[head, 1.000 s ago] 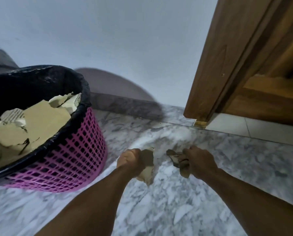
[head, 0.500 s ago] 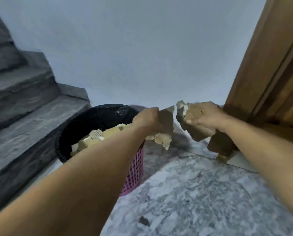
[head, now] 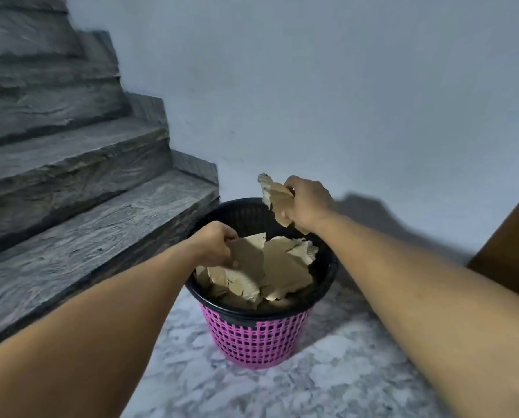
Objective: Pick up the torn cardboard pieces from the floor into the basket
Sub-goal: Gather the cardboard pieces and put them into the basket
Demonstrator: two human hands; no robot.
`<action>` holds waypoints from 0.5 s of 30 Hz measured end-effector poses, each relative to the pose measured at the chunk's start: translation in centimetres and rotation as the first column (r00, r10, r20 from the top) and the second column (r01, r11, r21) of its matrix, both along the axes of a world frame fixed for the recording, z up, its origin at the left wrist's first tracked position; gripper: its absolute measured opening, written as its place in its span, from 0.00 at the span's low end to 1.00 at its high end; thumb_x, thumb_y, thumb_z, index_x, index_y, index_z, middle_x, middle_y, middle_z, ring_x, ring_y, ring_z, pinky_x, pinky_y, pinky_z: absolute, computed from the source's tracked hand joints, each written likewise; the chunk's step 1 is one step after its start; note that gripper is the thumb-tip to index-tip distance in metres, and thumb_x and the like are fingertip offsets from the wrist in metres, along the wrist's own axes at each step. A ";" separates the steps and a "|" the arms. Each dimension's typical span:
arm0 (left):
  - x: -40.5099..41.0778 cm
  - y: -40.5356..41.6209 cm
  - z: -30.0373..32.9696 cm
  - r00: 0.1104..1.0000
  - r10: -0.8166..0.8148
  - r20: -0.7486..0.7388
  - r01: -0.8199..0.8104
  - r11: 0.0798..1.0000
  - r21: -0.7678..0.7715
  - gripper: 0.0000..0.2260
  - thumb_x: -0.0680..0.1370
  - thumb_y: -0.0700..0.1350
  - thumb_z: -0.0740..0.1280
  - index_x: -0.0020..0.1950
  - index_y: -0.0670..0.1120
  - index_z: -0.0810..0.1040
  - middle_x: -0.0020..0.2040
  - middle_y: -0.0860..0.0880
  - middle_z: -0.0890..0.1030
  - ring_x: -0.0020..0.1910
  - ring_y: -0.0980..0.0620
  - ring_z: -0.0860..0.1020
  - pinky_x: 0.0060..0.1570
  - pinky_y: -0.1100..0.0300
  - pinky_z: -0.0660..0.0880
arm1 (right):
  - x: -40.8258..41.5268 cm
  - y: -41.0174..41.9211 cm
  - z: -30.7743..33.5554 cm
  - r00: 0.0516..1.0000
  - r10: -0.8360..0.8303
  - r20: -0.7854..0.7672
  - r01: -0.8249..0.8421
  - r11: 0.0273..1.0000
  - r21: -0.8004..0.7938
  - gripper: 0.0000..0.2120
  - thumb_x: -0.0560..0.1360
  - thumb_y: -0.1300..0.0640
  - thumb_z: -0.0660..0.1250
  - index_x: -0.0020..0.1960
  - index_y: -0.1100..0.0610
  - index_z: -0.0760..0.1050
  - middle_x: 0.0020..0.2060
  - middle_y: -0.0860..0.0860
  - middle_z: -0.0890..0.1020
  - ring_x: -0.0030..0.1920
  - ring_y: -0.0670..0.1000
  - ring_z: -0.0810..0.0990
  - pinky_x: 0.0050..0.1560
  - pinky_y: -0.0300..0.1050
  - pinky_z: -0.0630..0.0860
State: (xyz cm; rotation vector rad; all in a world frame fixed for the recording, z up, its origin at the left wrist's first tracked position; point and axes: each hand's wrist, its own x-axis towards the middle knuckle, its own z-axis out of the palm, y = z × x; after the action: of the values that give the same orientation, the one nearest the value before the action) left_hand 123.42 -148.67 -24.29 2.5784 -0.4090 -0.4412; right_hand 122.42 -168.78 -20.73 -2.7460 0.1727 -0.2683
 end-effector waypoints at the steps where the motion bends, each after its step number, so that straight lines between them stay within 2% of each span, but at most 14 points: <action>1: 0.3 0.7 -0.8 1.000 -0.003 -0.013 0.002 1.000 -0.018 0.12 0.68 0.41 0.78 0.48 0.45 0.81 0.44 0.48 0.81 0.44 0.49 0.79 0.39 0.59 0.74 | 0.7 0.9 -0.6 1.000 0.007 0.024 -0.005 0.998 -0.056 0.19 0.73 0.57 0.71 0.63 0.53 0.73 0.56 0.54 0.80 0.55 0.59 0.79 0.50 0.48 0.75; 3: 0.3 1.1 -2.3 0.999 -0.032 -0.002 0.032 0.999 0.021 0.17 0.69 0.45 0.77 0.55 0.45 0.81 0.50 0.47 0.81 0.48 0.49 0.79 0.43 0.59 0.75 | 1.4 1.7 -1.8 0.998 0.013 0.058 -0.001 0.982 -0.188 0.19 0.74 0.57 0.69 0.65 0.54 0.71 0.57 0.55 0.77 0.55 0.60 0.78 0.45 0.47 0.70; 4: 0.5 1.1 -3.2 0.998 -0.057 0.023 0.055 0.995 0.081 0.23 0.69 0.48 0.77 0.63 0.47 0.78 0.57 0.46 0.79 0.55 0.47 0.77 0.50 0.57 0.76 | 1.8 2.0 -2.5 0.999 0.019 0.042 -0.009 0.970 -0.241 0.21 0.74 0.56 0.70 0.66 0.55 0.70 0.58 0.56 0.75 0.56 0.60 0.78 0.45 0.47 0.68; 6: 0.7 1.3 -4.9 0.996 -0.084 0.042 0.073 0.976 0.203 0.42 0.67 0.56 0.77 0.76 0.51 0.61 0.70 0.44 0.66 0.68 0.43 0.67 0.65 0.51 0.70 | 2.6 2.6 -4.2 0.995 0.034 -0.093 -0.058 0.962 -0.267 0.32 0.70 0.49 0.76 0.69 0.55 0.67 0.62 0.56 0.73 0.61 0.60 0.74 0.50 0.49 0.71; 7: 0.8 1.2 -5.5 0.996 -0.085 0.027 0.076 0.969 0.236 0.50 0.65 0.60 0.77 0.78 0.51 0.53 0.74 0.44 0.59 0.72 0.42 0.61 0.69 0.49 0.67 | 2.8 2.7 -5.0 0.981 0.038 -0.188 -0.081 0.971 -0.225 0.37 0.67 0.46 0.78 0.70 0.55 0.66 0.63 0.56 0.72 0.63 0.60 0.73 0.55 0.51 0.73; 9: 1.2 0.9 -6.0 0.996 -0.089 -0.017 0.090 0.957 0.275 0.59 0.62 0.62 0.78 0.79 0.51 0.41 0.78 0.46 0.45 0.76 0.41 0.51 0.72 0.45 0.61 | 3.2 2.5 -6.2 0.944 0.062 -0.323 -0.106 0.987 -0.122 0.37 0.66 0.43 0.78 0.69 0.55 0.69 0.64 0.56 0.73 0.64 0.59 0.73 0.61 0.55 0.74; 12: 1.5 -0.2 -6.3 0.989 -0.138 -0.057 0.149 0.925 0.349 0.63 0.62 0.59 0.79 0.78 0.49 0.33 0.77 0.47 0.31 0.77 0.40 0.39 0.73 0.38 0.56 | 2.9 1.6 -7.3 0.895 0.116 -0.431 -0.154 0.987 -0.054 0.32 0.73 0.41 0.71 0.72 0.52 0.68 0.68 0.56 0.74 0.67 0.58 0.72 0.66 0.54 0.71; 15: 2.5 -0.9 -7.0 0.984 -0.129 -0.122 0.166 0.913 0.373 0.64 0.63 0.58 0.79 0.77 0.48 0.30 0.74 0.46 0.25 0.76 0.39 0.34 0.71 0.33 0.53 | 2.3 1.5 -7.5 0.760 0.204 -0.617 -0.234 0.972 0.034 0.37 0.77 0.36 0.61 0.80 0.52 0.54 0.79 0.54 0.58 0.77 0.57 0.59 0.75 0.50 0.59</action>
State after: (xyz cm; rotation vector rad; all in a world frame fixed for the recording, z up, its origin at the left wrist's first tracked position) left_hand 125.90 -149.57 -31.27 2.8959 -0.5315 -0.7614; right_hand 124.76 -167.30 -28.24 -2.7588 0.0075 0.7187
